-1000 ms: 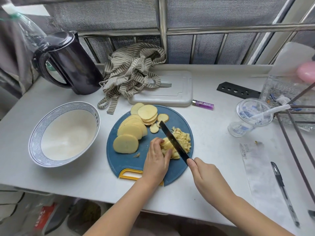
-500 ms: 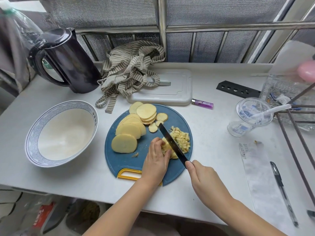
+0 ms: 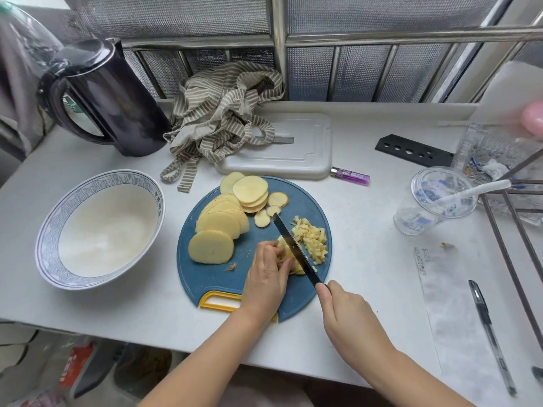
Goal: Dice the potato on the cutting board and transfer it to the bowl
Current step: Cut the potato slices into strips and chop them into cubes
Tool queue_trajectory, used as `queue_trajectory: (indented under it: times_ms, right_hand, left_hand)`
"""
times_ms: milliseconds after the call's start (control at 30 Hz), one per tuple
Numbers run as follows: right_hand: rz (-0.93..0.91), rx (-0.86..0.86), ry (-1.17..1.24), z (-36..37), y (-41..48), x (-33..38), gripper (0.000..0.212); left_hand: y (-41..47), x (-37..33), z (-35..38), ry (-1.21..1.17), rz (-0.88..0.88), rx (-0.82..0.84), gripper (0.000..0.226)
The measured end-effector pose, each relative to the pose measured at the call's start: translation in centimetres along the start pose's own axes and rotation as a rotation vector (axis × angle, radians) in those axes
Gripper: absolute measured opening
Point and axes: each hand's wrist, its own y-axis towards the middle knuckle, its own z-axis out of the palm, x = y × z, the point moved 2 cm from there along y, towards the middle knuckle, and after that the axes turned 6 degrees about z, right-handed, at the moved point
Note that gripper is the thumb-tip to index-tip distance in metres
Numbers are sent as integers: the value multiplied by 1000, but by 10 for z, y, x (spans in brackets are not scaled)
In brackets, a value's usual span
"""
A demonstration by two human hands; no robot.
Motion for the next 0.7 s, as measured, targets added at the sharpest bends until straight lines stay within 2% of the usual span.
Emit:
queue_trajectory:
  times_ms: [167, 700]
  right_hand:
    - [0, -12, 4, 5, 0, -1, 34]
    - [18, 31, -18, 14, 8, -8, 31]
  left_hand:
    - [3, -2, -3, -35, 13, -7, 14]
    - [6, 1, -1, -52, 26, 0, 10]
